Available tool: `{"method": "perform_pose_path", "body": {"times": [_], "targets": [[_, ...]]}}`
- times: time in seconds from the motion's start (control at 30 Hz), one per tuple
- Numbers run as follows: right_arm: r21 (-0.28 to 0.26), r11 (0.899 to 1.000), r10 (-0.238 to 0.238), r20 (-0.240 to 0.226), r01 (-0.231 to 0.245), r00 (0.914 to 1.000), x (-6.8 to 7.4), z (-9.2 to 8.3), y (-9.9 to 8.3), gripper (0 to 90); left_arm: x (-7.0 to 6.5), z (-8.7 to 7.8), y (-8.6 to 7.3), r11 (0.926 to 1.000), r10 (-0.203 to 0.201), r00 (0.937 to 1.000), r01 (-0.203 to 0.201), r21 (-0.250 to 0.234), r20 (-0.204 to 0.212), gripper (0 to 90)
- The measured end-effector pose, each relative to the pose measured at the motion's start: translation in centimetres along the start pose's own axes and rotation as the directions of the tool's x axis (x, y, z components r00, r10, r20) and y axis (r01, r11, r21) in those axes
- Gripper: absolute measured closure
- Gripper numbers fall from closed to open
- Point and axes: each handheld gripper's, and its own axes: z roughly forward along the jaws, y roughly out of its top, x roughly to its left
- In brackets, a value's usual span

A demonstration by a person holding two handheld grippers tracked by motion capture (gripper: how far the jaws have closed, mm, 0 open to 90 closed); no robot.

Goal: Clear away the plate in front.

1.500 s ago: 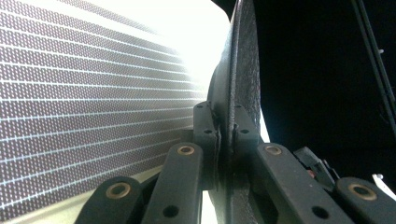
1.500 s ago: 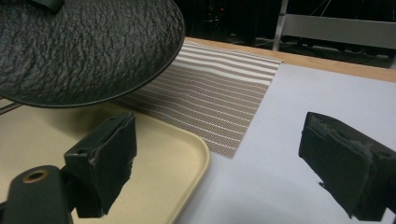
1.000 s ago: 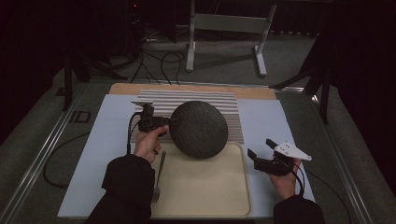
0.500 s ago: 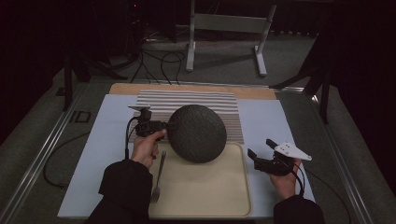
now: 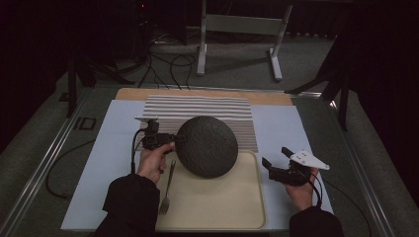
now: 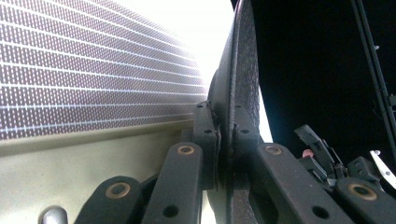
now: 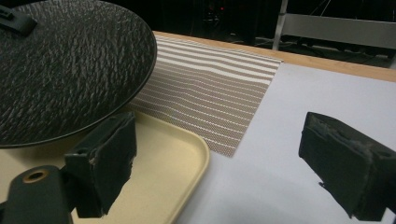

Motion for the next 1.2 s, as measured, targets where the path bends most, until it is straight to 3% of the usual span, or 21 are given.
{"method": "perform_pose_path", "body": {"times": [1.2], "targets": [[0.003, 1.000, -0.002, 0.000, 0.002, 1.0000, 0.0, 0.0, 0.0, 11.4, 0.5, -0.9, -2.3, 0.9999, -0.011, 0.9988, 0.011, 0.005, 0.047, 85.6]]}}
